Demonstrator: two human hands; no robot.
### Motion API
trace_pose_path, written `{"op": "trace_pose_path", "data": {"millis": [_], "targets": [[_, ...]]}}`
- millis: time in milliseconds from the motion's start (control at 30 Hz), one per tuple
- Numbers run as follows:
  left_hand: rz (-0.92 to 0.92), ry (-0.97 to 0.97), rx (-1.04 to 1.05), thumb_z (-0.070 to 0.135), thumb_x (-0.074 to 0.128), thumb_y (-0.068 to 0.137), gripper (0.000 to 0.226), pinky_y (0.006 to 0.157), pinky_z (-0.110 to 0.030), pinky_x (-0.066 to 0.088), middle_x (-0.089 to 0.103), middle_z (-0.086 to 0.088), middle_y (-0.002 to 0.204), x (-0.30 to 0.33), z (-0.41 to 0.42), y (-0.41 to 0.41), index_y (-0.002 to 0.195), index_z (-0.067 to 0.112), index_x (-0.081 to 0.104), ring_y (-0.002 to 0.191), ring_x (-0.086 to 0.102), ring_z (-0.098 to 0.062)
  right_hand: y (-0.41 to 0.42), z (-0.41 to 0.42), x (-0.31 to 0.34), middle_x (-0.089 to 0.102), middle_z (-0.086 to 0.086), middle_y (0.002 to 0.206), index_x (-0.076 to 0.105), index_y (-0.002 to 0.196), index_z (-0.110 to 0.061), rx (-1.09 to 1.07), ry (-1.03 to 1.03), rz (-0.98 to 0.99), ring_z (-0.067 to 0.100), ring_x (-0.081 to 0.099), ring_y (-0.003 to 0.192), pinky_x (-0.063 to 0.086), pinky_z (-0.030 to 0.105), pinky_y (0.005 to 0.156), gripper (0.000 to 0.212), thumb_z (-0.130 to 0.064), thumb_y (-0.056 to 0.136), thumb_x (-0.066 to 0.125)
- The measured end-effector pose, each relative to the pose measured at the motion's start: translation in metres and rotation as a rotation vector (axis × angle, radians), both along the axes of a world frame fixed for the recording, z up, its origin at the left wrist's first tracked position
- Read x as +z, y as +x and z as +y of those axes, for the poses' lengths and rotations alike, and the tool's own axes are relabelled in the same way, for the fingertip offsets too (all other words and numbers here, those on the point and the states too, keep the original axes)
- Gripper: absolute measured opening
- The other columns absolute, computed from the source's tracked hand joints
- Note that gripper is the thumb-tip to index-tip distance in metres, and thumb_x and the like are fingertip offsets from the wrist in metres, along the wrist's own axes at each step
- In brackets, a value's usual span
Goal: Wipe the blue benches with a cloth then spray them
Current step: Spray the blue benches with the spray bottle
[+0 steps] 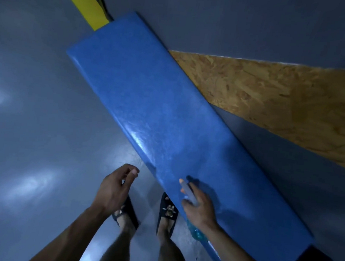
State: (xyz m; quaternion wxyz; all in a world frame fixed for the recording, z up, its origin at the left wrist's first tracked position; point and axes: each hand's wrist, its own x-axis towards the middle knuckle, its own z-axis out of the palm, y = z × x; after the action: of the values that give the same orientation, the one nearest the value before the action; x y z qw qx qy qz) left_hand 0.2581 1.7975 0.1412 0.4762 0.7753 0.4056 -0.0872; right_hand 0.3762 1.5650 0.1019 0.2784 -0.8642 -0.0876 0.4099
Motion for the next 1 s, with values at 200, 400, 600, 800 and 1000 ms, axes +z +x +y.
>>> {"op": "trace_pose_path", "data": {"millis": [200, 400, 600, 800, 1000], "targets": [[0.014, -0.006, -0.011, 0.040, 0.049, 0.101, 0.017, 0.075, -0.021, 0.045, 0.069, 0.020, 0.092, -0.003, 0.028, -0.004, 0.093, 0.033, 0.062, 0.090, 0.062, 0.005, -0.019, 0.022, -0.005, 0.059, -0.004, 0.063, 0.052, 0.072, -0.021, -0.130, -0.013, -0.046, 0.016, 0.059, 0.063, 0.052, 0.040, 0.063, 0.006, -0.021, 0.074, 0.057], [0.001, -0.035, -0.027, 0.039, 0.049, 0.101, 0.017, 0.077, -0.024, 0.046, 0.069, 0.020, 0.093, -0.007, 0.053, -0.007, 0.094, 0.032, 0.063, 0.090, 0.063, 0.001, 0.062, 0.037, -0.005, 0.064, -0.005, 0.077, 0.067, 0.089, -0.022, -0.303, 0.021, -0.203, 0.019, 0.061, 0.072, 0.051, 0.034, 0.072, 0.019, -0.010, 0.078, 0.059], [-0.025, -0.074, -0.055, 0.038, 0.050, 0.101, 0.017, 0.077, -0.026, 0.048, 0.068, 0.019, 0.093, -0.005, 0.080, -0.006, 0.094, 0.031, 0.063, 0.089, 0.063, -0.002, 0.127, 0.061, 0.008, 0.066, -0.002, 0.078, 0.064, 0.079, -0.021, -0.524, -0.011, -0.300, 0.016, 0.062, 0.072, 0.047, 0.031, 0.069, 0.003, -0.021, 0.081, 0.062], [-0.052, -0.096, -0.061, 0.038, 0.051, 0.101, 0.016, 0.078, -0.024, 0.047, 0.068, 0.019, 0.096, -0.009, 0.117, -0.010, 0.093, 0.030, 0.062, 0.093, 0.064, -0.004, 0.092, 0.094, 0.018, 0.065, -0.001, 0.085, 0.068, 0.095, -0.015, -0.347, -0.150, -0.296, 0.019, 0.062, 0.078, 0.051, 0.036, 0.079, 0.010, -0.017, 0.087, 0.062], [-0.049, -0.099, -0.070, 0.054, 0.045, 0.096, 0.027, 0.077, -0.022, 0.047, 0.068, 0.018, 0.095, -0.010, 0.159, -0.022, 0.095, 0.034, 0.061, 0.092, 0.064, -0.004, -0.012, 0.135, 0.005, 0.070, -0.018, 0.097, 0.062, 0.113, -0.046, -0.010, -0.089, -0.088, 0.009, 0.068, 0.090, 0.054, 0.032, 0.083, 0.053, -0.026, 0.066, 0.047]]}}
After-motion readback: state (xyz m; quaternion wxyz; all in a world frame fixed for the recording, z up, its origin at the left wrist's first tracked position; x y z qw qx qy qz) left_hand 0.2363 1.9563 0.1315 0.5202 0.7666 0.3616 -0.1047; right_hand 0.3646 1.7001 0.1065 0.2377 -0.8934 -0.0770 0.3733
